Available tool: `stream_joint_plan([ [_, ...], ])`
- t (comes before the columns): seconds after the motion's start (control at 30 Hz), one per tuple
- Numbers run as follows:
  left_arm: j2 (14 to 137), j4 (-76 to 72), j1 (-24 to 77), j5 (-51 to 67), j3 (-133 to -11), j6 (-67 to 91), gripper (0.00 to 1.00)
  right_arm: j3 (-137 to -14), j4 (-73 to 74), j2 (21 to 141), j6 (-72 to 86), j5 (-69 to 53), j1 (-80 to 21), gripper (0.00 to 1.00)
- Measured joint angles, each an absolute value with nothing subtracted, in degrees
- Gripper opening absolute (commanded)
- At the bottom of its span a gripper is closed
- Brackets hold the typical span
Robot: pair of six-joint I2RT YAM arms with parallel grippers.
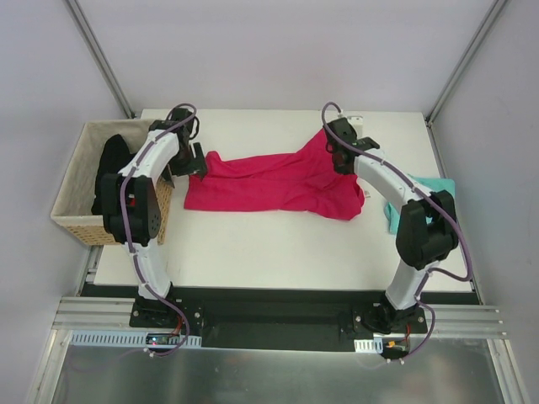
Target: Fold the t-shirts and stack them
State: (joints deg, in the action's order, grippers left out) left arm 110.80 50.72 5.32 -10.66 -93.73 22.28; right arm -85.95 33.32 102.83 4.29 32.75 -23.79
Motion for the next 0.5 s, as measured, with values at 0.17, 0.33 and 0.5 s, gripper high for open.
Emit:
stream_joint_plan([
  [0.17,107.7,50.0,6.1,-10.5,-90.1,22.5,0.83,-79.5,33.3,101.2,8.1,30.7,-25.9,0.01],
  [0.33,105.6,49.7,7.5,-10.5,-88.9,22.8,0.83,-74.0,33.0,99.9,12.2,27.2,-26.1,0.01],
  [0.5,102.4,49.5,7.9,-10.5,-88.8,22.8,0.83,-70.1,32.6,97.7,15.8,24.2,-26.1,0.15],
])
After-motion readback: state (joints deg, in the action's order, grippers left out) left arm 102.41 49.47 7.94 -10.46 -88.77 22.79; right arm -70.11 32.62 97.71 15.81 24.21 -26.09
